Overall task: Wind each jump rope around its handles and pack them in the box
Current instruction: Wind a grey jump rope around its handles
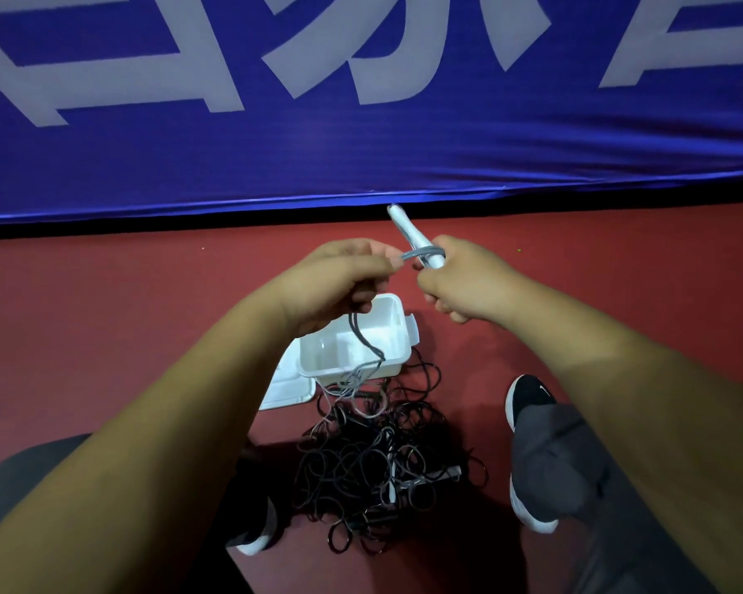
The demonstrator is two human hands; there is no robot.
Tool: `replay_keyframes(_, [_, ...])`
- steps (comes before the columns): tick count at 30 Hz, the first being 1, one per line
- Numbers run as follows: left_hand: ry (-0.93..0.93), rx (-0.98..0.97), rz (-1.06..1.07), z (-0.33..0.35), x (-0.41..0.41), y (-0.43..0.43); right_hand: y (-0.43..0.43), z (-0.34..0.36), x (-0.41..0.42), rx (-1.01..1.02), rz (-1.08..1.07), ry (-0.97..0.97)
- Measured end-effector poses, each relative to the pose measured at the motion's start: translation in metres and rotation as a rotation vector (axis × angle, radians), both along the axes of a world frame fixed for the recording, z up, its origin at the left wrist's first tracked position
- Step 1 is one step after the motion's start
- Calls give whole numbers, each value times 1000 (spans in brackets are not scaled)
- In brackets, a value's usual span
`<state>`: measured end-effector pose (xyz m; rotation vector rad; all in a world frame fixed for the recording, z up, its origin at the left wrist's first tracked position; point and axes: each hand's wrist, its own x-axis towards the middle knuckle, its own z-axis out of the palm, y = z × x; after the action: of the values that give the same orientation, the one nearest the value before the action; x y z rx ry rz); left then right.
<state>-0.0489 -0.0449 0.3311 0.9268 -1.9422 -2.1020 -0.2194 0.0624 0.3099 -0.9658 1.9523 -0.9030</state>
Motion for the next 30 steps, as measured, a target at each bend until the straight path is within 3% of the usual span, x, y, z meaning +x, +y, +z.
replay_keyframes(4, [-22, 75, 70, 3, -4, 7, 4, 6, 14, -13, 127, 109])
replay_keyframes(10, [109, 302, 160, -7, -9, 13, 5, 8, 20, 14, 160, -19])
replay_keyframes(16, [153, 316, 304, -9, -15, 14, 3, 12, 18, -10, 124, -47])
replay_keyframes(24, [164, 315, 305, -11, -15, 14, 3, 13, 18, -10, 142, 153])
replay_keyframes(30, [186, 211, 283, -9, -10, -2, 3, 7, 15, -18, 110, -52])
